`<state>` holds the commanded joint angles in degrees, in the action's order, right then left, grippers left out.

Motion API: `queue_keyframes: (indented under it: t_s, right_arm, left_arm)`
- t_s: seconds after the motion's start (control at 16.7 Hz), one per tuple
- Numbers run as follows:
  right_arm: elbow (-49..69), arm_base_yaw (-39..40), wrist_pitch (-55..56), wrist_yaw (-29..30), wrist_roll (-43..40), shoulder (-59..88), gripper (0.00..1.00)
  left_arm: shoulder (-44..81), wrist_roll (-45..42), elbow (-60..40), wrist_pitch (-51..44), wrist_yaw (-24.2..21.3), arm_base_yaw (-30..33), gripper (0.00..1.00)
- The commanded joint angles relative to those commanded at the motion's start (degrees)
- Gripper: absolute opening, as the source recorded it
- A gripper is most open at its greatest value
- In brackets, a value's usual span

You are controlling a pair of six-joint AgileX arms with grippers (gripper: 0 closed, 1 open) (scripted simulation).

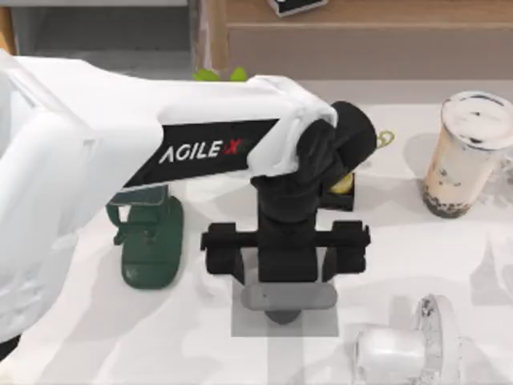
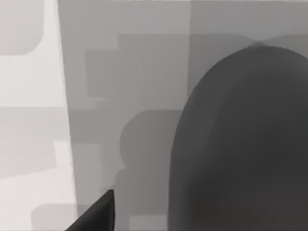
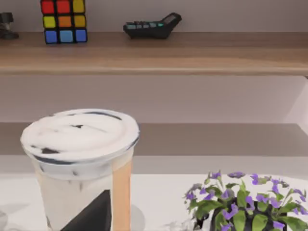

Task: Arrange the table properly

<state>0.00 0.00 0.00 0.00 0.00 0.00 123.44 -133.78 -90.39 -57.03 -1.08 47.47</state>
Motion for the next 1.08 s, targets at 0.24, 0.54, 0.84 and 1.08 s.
queue_keyframes:
  t_s: [0.24,0.54,0.84,1.08]
  right_arm:
    - [0.00,0.00,0.00,0.00,0.00,0.00,1.00]
    - [0.00,0.00,0.00,0.00,0.00,0.00,1.00]
    - [0.00,0.00,0.00,0.00,0.00,0.00,1.00]
    - [0.00,0.00,0.00,0.00,0.00,0.00,1.00]
  left_arm:
    - [-8.32,4.44,1.66,1.02,-3.44,-3.93,1.00]
    - [-25.85,17.44,7.27,2.19,-9.13,-15.88,1.00]
    - [-36.17,36.66,15.52,3.09,-10.14,-36.86,1.00]
    - [-35.54,54.00,22.32,2.98,-6.74,-56.89,1.00]
